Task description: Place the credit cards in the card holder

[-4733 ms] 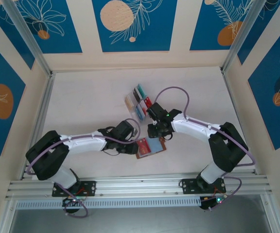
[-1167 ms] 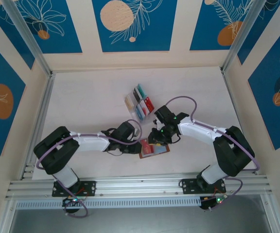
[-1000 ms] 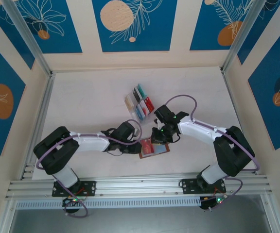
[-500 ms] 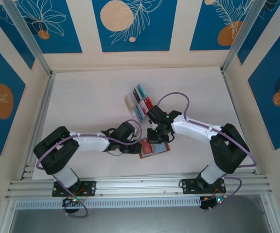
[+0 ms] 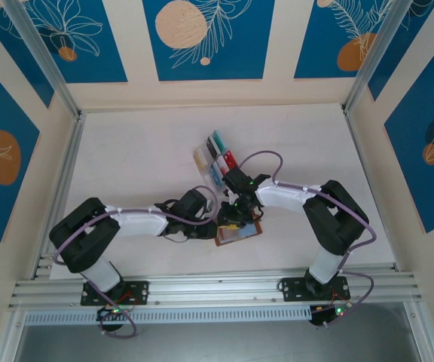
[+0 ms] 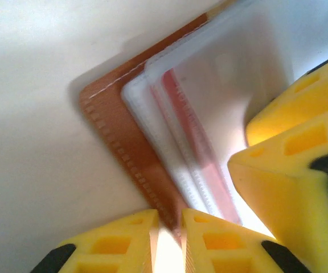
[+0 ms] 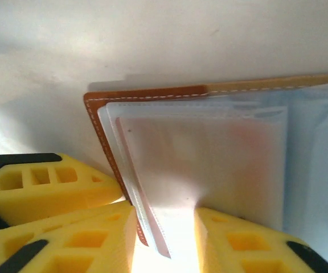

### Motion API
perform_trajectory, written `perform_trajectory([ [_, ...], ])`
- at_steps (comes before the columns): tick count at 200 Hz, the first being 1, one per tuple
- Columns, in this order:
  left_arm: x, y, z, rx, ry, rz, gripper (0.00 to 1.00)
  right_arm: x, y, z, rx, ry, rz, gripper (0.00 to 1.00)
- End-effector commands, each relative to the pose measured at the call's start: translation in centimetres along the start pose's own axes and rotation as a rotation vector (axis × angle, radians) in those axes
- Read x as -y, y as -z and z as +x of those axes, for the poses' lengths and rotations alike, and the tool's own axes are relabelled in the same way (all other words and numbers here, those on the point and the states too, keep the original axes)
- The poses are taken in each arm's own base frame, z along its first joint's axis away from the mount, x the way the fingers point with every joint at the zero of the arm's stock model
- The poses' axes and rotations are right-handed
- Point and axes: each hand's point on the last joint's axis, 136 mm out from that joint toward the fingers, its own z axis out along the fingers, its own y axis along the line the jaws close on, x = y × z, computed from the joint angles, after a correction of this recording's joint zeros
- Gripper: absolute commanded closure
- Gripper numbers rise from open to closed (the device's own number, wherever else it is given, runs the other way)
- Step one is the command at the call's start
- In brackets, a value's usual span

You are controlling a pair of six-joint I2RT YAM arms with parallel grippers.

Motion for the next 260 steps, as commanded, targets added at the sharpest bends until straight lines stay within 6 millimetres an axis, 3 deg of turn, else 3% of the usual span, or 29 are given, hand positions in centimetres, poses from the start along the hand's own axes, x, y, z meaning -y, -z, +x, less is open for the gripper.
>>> perform_trajectory([
  [1,-2.8,0.5,1.8,-0.041,0.060,-0.081,0.81,-0.5,-1.1,0.6,-0.037,-0.014,-0.053,0.56],
  [68,-2.4,2.0,1.5,-0.008,0.096,-0.014,0.80,-2.5,-0.4,0.3,-0.047,-0.014,-0.179,0.47],
  [130,-3.2,4.0,0.8,0.024,0.112,-0.021,0.79,-1.5,-1.0,-0.9,-0.030,0.003,-0.095,0.47],
  [201,-4.5,8.2,-1.2,0.113,0.150,-0.011,0.75,-2.8,2.4,-1.1,0.002,0.099,-0.066,0.41],
  [260,-4.7,9.3,-2.2,0.136,0.165,0.005,0.73,-4.9,4.8,-1.6,0.026,0.168,-0.121,0.41],
])
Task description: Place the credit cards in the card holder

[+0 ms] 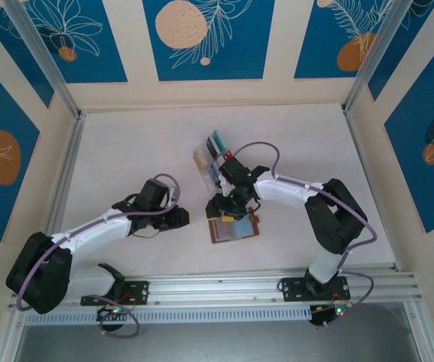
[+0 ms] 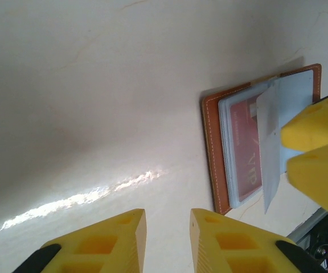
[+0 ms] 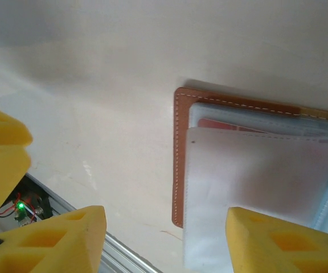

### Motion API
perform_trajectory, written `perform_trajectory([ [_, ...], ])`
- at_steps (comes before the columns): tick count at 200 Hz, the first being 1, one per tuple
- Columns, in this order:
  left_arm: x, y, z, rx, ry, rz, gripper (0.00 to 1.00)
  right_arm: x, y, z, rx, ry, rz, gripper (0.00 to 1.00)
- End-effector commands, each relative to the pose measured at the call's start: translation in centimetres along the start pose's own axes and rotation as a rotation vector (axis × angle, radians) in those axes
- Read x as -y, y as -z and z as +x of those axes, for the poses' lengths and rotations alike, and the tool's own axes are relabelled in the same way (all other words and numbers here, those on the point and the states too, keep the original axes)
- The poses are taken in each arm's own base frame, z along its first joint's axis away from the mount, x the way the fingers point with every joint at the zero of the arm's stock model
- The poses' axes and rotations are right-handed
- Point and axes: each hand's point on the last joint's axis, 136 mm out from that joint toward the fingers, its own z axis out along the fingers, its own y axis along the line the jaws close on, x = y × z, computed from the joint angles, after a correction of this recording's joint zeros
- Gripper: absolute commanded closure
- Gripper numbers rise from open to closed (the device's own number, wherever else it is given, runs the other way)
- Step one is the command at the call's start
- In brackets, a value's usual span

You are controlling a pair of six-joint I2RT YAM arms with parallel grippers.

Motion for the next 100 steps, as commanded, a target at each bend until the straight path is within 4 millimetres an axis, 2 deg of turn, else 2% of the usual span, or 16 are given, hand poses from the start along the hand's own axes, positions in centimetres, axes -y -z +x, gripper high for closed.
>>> perform_trajectory([
  [1,0.1,0.6,0.1,-0.018,-0.003,0.014,0.73,-1.6,2.3,-0.2,0.018,0.056,-0.039,0.41],
  [58,0.8,1.0,-1.5,0.004,-0.002,0.036,0.73,-1.6,5.0,-1.9,0.070,0.088,-0.045,0.43],
  [100,2.8,0.5,-3.7,0.011,-0.016,0.084,0.73,0.2,9.6,-6.5,0.232,0.068,0.011,0.54],
])
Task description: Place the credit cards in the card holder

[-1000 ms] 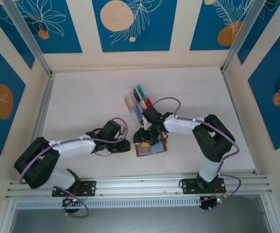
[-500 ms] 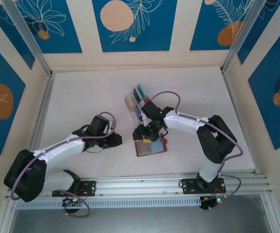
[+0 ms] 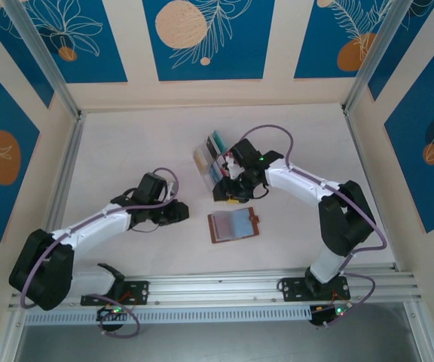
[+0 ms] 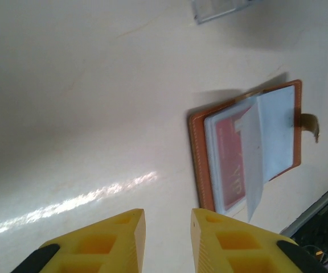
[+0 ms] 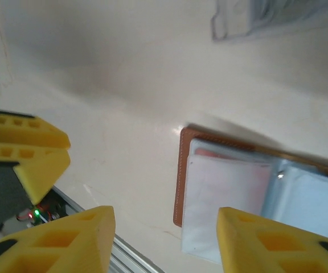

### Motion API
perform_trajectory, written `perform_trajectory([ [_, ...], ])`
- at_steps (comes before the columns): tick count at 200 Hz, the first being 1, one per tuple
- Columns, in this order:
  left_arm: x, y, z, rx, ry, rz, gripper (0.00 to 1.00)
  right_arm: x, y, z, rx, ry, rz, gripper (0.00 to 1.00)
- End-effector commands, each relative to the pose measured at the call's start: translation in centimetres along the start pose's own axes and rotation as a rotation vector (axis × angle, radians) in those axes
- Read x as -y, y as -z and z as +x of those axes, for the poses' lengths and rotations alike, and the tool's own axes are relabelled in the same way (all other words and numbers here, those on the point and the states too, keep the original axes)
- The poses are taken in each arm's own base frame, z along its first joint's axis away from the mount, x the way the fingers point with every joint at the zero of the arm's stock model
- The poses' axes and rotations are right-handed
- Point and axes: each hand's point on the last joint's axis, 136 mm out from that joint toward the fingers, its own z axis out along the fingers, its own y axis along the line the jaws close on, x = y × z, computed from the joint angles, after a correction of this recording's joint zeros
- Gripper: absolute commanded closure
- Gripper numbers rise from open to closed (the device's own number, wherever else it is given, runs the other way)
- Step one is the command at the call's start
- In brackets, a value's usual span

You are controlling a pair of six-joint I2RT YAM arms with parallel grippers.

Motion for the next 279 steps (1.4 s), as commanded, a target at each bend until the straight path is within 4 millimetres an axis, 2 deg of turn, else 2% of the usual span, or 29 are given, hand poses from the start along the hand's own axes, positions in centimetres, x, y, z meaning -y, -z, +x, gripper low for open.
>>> perform_trajectory([
  [1,1.9,0.0,-1.9,0.006,-0.024,0.055,0.73,0.3,3.7,-2.9,0.114,0.027,0.026,0.54],
  [31,4.2,-0.7,-4.4,0.014,-0.040,0.103,0.76,1.8,6.7,-7.1,0.234,-0.013,0.045,0.62],
  [58,6.1,-1.5,-6.9,0.020,-0.052,0.134,0.80,3.2,7.8,-9.9,0.278,-0.032,0.074,0.69],
  [86,7.5,-2.8,-9.3,0.015,-0.049,0.162,0.82,3.7,6.8,-11.6,0.240,-0.029,0.071,0.69],
  [111,8.2,-3.9,-10.6,0.008,-0.040,0.181,0.82,3.9,5.7,-12.6,0.212,-0.020,0.063,0.66],
  [137,8.4,-4.8,-11.5,-0.001,-0.034,0.195,0.82,4.4,4.5,-13.1,0.182,-0.029,0.061,0.63],
  [164,8.2,-5.6,-11.9,-0.009,-0.021,0.199,0.82,3.7,3.9,-13.1,0.162,-0.021,0.022,0.63],
  [226,7.9,-5.8,-12.6,-0.003,-0.011,0.196,0.82,1.6,4.6,-12.7,0.175,0.014,-0.033,0.68],
  [279,7.9,-6.1,-13.0,-0.005,-0.004,0.196,0.82,1.1,4.3,-12.2,0.171,0.048,0.013,0.68],
])
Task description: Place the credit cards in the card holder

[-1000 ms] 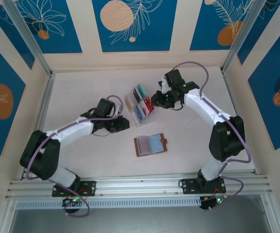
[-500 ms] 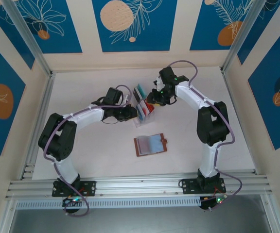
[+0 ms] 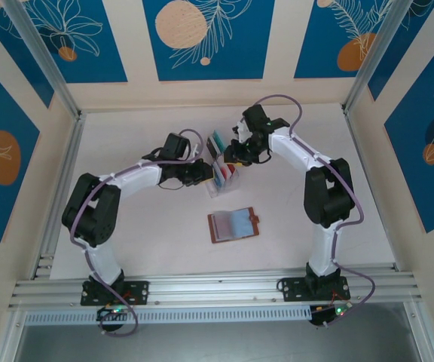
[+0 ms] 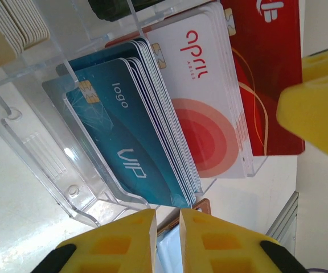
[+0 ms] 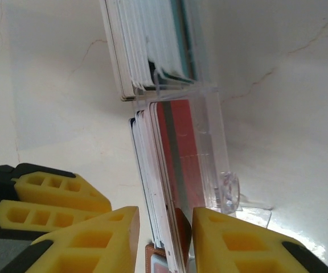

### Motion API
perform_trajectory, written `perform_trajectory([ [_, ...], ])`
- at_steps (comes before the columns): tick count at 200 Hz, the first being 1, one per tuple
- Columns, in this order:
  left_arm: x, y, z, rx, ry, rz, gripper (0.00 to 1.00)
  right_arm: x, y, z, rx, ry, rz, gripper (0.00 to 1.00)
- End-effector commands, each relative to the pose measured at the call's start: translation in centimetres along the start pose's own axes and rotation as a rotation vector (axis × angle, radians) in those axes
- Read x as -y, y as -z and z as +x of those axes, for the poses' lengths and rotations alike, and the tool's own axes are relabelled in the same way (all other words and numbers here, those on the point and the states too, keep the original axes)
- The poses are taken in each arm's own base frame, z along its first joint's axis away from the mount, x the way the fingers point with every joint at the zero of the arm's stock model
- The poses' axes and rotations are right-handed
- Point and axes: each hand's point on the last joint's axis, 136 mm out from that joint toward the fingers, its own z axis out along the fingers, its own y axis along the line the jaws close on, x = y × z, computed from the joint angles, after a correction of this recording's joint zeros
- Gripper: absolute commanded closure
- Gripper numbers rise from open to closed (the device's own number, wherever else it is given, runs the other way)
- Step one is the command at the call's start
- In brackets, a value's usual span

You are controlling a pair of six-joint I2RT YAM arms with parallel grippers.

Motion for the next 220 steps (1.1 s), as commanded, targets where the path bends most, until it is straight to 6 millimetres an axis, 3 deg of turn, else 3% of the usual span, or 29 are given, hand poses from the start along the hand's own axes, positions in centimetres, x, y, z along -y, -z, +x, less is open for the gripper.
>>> perform_trajectory([
  [1,0.3,0.0,-0.9,0.002,0.003,0.021,0.82,-2.0,2.1,-0.3,0.033,0.059,-0.013,0.68],
  [59,0.3,-0.3,-1.2,0.003,0.014,0.031,0.82,-2.4,0.7,-0.1,-0.020,0.051,-0.061,0.63],
  [143,0.4,-0.3,-1.4,0.004,0.016,0.040,0.82,-1.3,-0.5,-0.3,-0.046,0.034,-0.033,0.59],
  [220,0.2,-0.6,-1.5,-0.001,0.022,0.042,0.82,-2.8,-0.3,0.0,-0.062,0.048,-0.093,0.60],
])
